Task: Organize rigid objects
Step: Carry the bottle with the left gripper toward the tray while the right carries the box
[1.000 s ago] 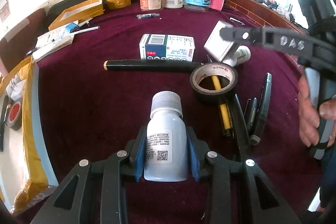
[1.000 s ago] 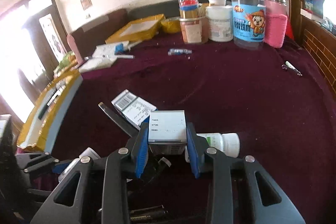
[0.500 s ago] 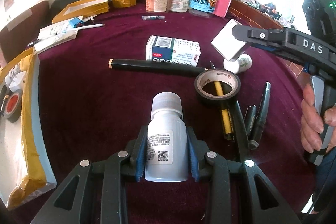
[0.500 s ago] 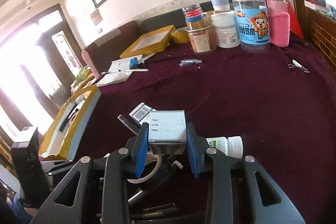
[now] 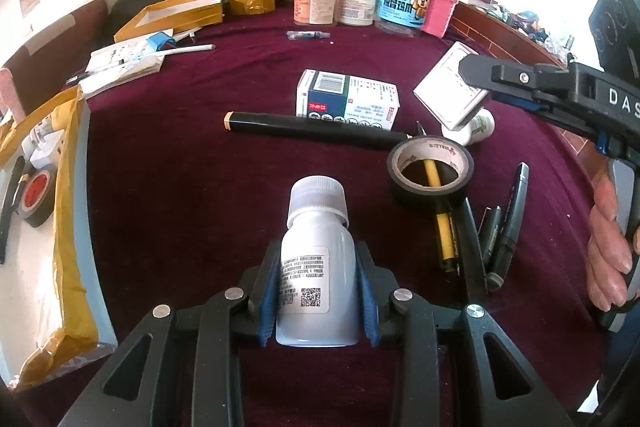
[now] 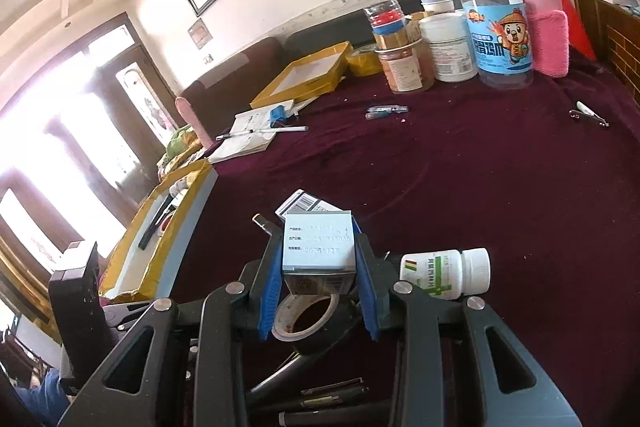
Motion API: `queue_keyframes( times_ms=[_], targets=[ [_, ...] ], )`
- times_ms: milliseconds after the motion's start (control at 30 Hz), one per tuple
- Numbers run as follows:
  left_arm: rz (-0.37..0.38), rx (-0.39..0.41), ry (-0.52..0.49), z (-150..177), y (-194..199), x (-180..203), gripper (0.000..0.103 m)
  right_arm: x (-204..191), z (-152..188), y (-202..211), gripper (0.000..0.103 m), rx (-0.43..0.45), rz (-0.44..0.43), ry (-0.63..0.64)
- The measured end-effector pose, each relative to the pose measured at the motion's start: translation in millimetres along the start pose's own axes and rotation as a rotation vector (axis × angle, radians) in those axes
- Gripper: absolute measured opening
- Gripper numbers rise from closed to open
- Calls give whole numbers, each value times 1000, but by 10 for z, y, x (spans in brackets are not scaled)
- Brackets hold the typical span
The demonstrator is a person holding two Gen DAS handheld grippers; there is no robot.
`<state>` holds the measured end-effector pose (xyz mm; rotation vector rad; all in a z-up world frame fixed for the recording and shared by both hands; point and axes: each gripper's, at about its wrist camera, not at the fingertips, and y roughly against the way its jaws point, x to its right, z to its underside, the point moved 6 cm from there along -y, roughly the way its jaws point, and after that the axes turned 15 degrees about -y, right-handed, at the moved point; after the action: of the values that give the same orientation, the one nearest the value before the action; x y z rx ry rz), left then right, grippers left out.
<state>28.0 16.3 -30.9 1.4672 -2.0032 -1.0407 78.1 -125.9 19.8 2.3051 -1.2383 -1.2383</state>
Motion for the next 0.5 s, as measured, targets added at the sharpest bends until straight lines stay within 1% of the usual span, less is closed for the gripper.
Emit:
queue_keyframes(
  times_ms=[200,267,400,500],
  targets=[
    [2,55,15,18,145,-27,35,37,3,-36,33,7,25,4],
    [31,70,29,28,207,-33,35,36,10,-41,33,6,27,4],
    [35,109,40,21,390,-87,35,23,8,-43,33,7,20,-17],
    [27,142,64,19,563,-189,35,-62,21,-3,33,11,-1,-27]
  ],
)
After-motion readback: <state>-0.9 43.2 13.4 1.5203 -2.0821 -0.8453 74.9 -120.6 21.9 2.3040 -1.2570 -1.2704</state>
